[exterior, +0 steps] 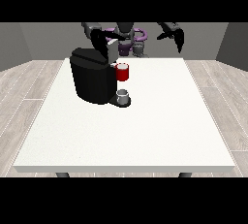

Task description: Insert the coffee pod into the coffee machine and close the lid

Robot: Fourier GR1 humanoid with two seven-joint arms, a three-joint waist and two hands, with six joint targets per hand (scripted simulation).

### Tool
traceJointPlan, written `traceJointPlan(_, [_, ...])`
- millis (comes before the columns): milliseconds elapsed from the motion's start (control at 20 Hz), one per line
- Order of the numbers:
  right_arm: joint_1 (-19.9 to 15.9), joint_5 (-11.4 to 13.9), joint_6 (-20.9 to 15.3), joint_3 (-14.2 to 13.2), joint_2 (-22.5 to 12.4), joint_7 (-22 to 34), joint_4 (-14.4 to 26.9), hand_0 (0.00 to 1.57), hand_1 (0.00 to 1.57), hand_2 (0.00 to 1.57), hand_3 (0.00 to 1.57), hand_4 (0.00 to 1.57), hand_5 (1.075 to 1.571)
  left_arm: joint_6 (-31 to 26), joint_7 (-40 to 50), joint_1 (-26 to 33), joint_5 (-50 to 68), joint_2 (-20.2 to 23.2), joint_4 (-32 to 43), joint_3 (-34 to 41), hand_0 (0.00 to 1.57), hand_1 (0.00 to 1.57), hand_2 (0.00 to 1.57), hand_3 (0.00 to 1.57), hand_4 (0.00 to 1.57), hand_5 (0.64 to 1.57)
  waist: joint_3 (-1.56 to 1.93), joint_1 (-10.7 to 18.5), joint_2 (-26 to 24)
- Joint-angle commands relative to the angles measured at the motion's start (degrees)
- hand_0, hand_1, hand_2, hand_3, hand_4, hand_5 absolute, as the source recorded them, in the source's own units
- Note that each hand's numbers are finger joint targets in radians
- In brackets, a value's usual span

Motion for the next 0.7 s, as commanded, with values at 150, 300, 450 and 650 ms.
traceJointPlan(150, [-4.7, 2.5, -1.2, 3.1, 2.0, 1.0, -1.9, 0.00, 0.00, 0.00, 0.00, 0.00, 1.571, 0.3, -3.4, 1.4, -1.2, -0.4, 1.0, -1.3, 0.00, 0.00, 0.00, 0.00, 0.38, 1.571, -0.20, 1.8, 1.0])
traceJointPlan(300, [-5.2, 2.6, 1.9, 3.7, 0.2, -0.2, -2.8, 0.00, 0.00, 0.00, 0.00, 0.00, 1.571, 0.1, -2.0, -1.9, -0.2, 0.2, 0.6, -0.4, 0.00, 0.00, 0.00, 0.00, 0.36, 1.571, -0.18, 2.3, 3.4])
traceJointPlan(450, [-6.2, 5.7, -2.1, 4.9, 0.8, 1.3, -3.5, 0.00, 0.00, 0.00, 0.00, 0.10, 1.571, -0.6, -0.2, -1.3, -1.3, -1.3, -1.0, -3.6, 0.00, 0.00, 0.00, 0.00, 0.36, 1.571, -0.16, 6.5, 2.5])
traceJointPlan(650, [-10.9, 6.1, -1.4, 4.7, -1.6, 6.3, -6.3, 0.00, 0.00, 0.00, 0.00, 0.22, 1.571, -1.7, -2.1, -3.5, -0.8, -0.1, 0.7, -2.9, 0.00, 0.00, 0.00, 0.00, 0.33, 1.571, -0.22, 7.7, 4.5])
